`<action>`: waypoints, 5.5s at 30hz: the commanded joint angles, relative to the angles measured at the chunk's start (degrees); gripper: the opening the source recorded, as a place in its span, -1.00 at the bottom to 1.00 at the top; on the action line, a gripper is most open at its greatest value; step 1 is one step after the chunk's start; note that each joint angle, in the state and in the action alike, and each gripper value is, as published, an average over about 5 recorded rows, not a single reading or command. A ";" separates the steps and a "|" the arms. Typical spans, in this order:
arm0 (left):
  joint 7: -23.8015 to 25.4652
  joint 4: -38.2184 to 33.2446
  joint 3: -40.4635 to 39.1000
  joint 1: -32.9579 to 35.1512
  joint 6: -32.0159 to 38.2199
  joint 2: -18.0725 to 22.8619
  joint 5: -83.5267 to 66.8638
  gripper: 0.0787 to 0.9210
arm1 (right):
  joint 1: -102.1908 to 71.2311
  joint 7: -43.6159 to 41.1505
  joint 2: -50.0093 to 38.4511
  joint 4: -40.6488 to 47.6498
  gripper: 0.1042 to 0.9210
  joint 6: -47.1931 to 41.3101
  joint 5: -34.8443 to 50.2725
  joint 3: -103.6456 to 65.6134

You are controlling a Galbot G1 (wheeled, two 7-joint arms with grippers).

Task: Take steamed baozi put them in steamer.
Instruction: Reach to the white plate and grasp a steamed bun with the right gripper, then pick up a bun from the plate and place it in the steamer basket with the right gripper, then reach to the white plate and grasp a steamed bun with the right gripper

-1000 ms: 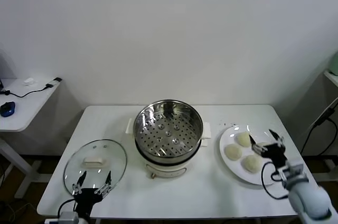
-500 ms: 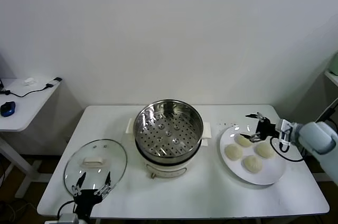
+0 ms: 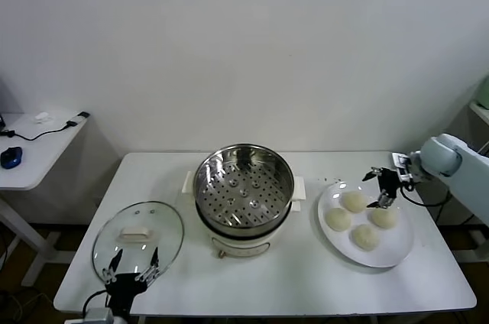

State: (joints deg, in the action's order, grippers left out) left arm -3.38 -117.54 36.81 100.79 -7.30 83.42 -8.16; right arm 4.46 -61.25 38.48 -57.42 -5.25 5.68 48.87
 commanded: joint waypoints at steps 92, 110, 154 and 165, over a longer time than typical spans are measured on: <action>-1.09 -2.11 -2.43 2.11 -0.41 1.69 3.82 0.77 | 20.90 11.28 41.70 7.48 0.39 40.16 -24.45 26.39; -0.98 -2.30 -2.43 1.65 -1.03 2.16 3.71 0.77 | 32.98 4.84 35.02 -2.67 0.76 39.76 -3.76 28.81; -0.94 0.82 -2.48 -0.69 -1.45 3.71 4.23 0.77 | 14.34 11.46 3.55 -12.86 0.76 -12.87 18.53 34.47; -0.96 1.03 -2.57 -0.65 -1.38 3.72 4.45 0.77 | 10.64 12.96 4.57 -11.05 0.76 -13.70 16.90 31.12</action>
State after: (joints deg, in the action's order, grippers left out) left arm -4.34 -116.61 34.28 100.11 -8.71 87.11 -3.74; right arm 18.38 -49.13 42.83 -69.42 -17.81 23.04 82.16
